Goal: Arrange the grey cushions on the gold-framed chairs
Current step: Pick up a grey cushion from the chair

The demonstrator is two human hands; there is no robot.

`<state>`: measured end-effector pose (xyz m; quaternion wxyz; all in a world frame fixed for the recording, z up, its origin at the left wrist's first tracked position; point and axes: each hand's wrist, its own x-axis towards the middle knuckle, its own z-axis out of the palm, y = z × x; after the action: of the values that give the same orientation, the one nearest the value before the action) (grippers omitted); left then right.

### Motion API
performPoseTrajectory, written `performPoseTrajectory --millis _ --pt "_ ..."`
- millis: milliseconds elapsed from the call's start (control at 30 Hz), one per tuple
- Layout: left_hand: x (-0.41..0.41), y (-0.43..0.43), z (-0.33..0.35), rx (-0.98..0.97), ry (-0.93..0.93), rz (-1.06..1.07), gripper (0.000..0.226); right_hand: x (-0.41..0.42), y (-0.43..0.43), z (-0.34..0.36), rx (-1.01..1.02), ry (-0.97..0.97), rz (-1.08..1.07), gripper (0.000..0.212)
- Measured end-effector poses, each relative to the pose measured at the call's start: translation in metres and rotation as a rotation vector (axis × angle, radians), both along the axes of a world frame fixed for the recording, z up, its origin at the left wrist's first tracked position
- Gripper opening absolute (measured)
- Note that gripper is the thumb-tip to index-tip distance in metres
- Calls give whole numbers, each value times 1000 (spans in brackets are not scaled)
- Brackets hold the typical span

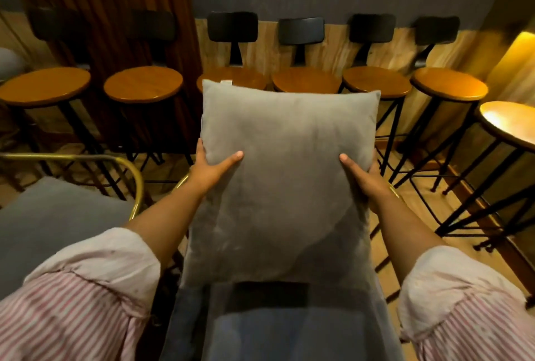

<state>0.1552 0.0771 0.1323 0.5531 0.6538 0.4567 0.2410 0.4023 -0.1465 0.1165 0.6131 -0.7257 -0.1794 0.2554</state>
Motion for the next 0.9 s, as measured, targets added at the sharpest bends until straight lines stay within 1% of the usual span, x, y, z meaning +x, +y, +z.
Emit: performPoseTrajectory --millis 67,167,300,500,567,700,767,833,900 --pt "18 17 -6 -6 -21 6 131 19 16 -6 -8 -26 2 123" --pt "44 34 -27 46 -44 19 120 43 37 -26 -2 -44 1 132" --pt "68 49 -62 91 -52 32 117 66 54 -60 55 -97 -17 125" --pt "79 49 -119 134 -30 13 122 81 52 -107 74 -160 -32 118" --pt "78 42 -134 121 -15 9 125 77 45 -121 58 -148 -30 121" --pt "76 25 -162 81 41 9 122 62 24 -153 -16 -86 -63 128" --pt "75 21 -168 45 74 30 130 57 20 -160 -27 -77 -85 130" --pt "74 22 -170 55 70 43 132 58 21 -158 -19 -105 -91 123" --pt "75 24 -169 81 78 40 127 62 24 -153 -20 -129 -87 113"
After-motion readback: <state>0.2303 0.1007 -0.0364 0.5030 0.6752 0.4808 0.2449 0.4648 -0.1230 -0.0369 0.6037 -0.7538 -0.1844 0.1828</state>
